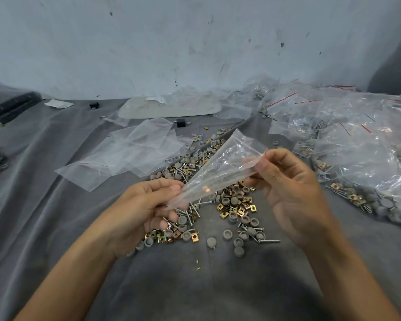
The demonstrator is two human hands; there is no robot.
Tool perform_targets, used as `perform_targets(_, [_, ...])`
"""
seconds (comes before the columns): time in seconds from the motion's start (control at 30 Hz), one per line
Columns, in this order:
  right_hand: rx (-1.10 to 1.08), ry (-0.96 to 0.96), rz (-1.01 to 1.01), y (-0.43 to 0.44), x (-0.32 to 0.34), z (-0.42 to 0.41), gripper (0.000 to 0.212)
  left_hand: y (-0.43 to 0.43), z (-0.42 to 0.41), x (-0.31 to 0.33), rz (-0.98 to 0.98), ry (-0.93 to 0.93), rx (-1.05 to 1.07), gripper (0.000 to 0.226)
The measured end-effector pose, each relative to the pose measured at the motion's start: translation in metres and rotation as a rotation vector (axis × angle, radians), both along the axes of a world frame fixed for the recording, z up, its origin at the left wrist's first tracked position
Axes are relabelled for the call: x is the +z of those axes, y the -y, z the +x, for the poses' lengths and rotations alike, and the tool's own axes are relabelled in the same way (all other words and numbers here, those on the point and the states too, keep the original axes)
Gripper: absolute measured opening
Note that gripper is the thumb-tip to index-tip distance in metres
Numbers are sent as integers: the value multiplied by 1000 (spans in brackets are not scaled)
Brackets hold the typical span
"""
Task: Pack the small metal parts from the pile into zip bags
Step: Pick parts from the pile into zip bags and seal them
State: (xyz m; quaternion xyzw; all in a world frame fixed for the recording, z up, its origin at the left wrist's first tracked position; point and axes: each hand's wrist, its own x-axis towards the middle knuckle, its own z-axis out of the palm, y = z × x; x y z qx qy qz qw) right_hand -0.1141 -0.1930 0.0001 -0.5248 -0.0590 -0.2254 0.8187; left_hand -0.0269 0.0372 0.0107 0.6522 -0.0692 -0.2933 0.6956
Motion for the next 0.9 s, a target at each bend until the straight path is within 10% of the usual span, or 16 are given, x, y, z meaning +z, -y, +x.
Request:
perform_targets(0.47, [-90, -44, 192, 1, 4, 2, 37, 24, -24, -21, 129, 602, -181, 25])
perform_targets(0.67, [-215, -8, 195, 37, 12, -6, 8, 42, -23, -33, 417, 875, -152, 16])
perform_targets(0.9, [-472, -66, -109, 53, 12, -10, 22, 86, -23, -50, 719, 1300, -537, 65])
